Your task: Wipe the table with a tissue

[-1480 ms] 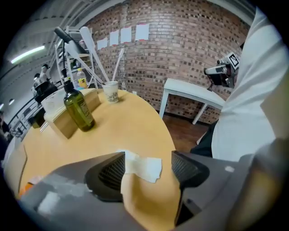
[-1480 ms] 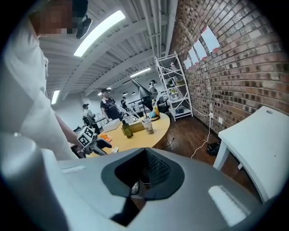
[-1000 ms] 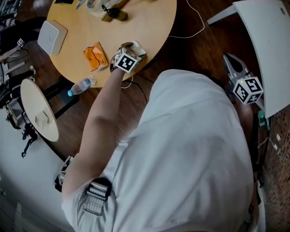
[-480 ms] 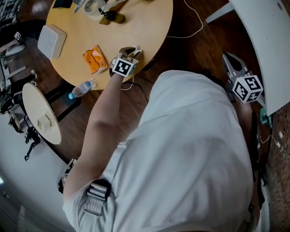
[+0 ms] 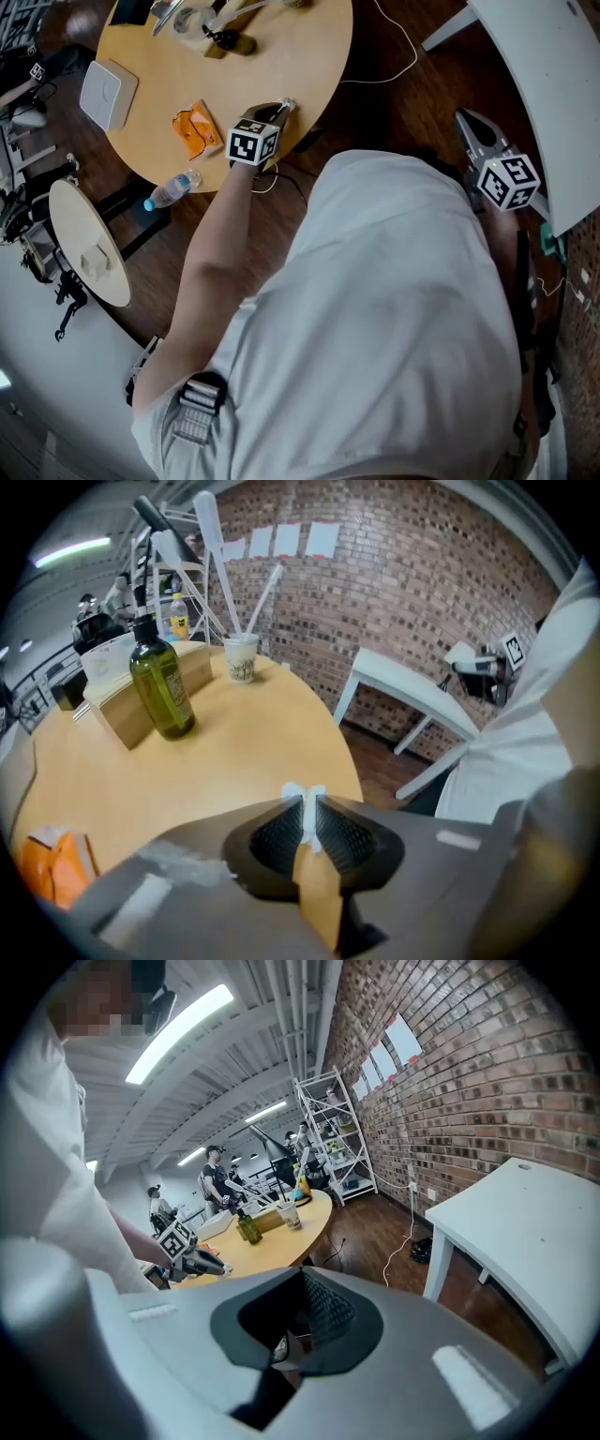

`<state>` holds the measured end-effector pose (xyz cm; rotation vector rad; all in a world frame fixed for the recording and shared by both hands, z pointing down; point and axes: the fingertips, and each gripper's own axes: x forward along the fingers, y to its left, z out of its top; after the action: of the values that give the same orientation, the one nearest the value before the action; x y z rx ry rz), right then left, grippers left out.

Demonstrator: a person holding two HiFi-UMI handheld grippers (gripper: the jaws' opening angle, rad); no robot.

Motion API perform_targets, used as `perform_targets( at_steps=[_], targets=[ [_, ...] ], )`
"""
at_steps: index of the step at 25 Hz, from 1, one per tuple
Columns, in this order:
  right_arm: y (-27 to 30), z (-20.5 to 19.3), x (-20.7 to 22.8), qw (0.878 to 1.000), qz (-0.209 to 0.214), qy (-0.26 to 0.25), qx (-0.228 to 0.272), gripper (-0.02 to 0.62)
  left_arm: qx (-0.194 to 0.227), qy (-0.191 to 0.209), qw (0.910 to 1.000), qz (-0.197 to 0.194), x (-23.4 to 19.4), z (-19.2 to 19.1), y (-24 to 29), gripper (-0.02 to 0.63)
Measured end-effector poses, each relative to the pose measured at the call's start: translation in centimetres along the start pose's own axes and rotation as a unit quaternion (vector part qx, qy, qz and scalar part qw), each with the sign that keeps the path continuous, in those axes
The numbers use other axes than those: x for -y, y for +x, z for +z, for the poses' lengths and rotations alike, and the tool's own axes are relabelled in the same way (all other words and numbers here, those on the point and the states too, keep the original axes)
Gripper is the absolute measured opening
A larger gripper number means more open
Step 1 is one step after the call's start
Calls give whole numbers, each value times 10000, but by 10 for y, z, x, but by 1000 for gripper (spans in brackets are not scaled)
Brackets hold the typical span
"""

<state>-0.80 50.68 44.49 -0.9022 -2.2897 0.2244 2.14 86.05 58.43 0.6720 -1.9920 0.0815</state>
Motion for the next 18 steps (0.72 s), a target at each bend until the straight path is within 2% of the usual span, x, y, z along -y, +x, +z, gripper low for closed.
perform_targets(
  at_steps=[3, 5, 11, 15, 18],
  targets=[
    [1, -1, -1, 10000, -41, 16, 34, 8, 783, -488, 9953, -292, 19, 33, -11, 49],
    [0, 1, 1, 9999, -90, 45, 103, 8, 1111, -584, 9907, -526, 40, 57, -12, 51],
    [-16, 4, 13, 9984, -352, 178, 400, 8, 1444, -339, 9845, -931, 107, 116, 3, 49],
    [-41, 4, 30, 9958, -611, 266, 627, 8, 1672, -329, 9741, -1484, 156, 159, 14, 49],
    [-66, 6, 57, 9913, -865, 469, 873, 8, 1653, -199, 9693, -1811, 197, 188, 32, 49]
  ],
)
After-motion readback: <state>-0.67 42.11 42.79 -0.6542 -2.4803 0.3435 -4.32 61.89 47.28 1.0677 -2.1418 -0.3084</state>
